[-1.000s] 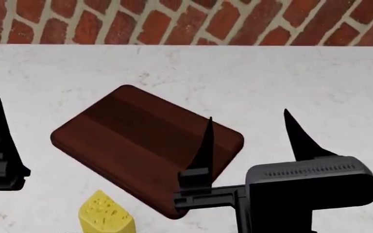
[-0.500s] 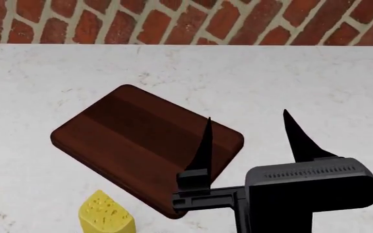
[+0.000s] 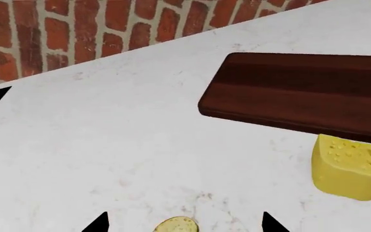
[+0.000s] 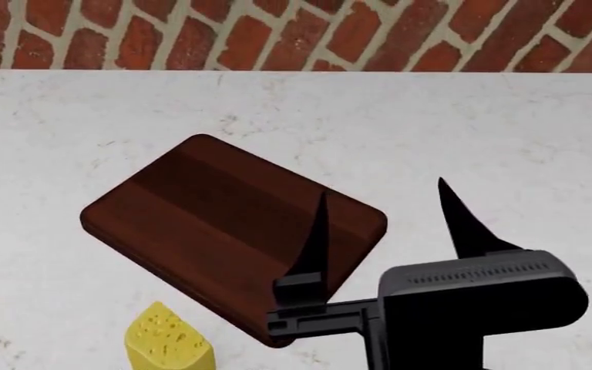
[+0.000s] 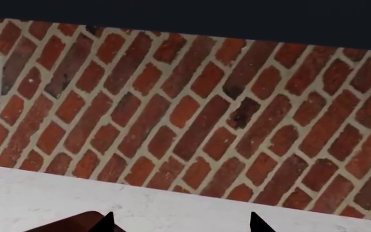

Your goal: Place the bread and cheese on the cutting board.

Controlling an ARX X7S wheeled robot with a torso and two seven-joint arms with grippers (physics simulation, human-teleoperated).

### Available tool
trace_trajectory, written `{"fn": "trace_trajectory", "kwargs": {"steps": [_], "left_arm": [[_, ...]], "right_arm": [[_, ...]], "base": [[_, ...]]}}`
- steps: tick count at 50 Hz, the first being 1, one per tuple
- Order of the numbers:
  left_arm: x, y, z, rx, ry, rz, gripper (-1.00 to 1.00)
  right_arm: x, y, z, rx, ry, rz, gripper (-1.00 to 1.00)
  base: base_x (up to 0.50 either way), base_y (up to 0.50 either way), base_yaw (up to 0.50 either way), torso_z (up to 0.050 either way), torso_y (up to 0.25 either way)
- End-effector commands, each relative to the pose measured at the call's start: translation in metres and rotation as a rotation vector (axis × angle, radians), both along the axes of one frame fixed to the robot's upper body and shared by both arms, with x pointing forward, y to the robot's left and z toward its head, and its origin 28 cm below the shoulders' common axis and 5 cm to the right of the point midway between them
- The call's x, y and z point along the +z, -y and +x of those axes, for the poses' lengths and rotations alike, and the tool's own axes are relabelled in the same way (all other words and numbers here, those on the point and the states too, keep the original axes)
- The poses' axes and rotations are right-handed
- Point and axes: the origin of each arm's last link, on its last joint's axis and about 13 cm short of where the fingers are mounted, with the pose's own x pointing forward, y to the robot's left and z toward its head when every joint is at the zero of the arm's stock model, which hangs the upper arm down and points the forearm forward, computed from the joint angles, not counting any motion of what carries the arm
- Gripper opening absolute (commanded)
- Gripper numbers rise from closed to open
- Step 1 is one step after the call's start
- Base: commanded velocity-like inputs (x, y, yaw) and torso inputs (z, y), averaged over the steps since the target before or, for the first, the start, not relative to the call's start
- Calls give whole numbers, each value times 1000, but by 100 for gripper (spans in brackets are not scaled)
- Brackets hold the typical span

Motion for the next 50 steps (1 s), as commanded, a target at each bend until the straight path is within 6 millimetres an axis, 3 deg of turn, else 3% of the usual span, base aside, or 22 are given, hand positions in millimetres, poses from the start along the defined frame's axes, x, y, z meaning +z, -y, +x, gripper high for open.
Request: {"fn": "trace_trajectory", "kwargs": {"steps": [1,25,39,50], "left_arm": [[-5,-3,-6,-5,-69,28,100],[-36,-18,18,85,-134,-22,100],[-58,-27,16,126,-176,-74,100],[-63,-33,19,164,-188,-124,100]], "right_arm": [[-2,-2,2,12,-11,-8,100],[-3,-5,4,27,-21,-24,100],[-5,-6,5,26,-27,-27,100],[-6,-6,6,30,-30,-27,100]], "base": [[0,0,0,0,0],[0,0,0,0,0],[0,0,0,0,0],[0,0,0,0,0]]}}
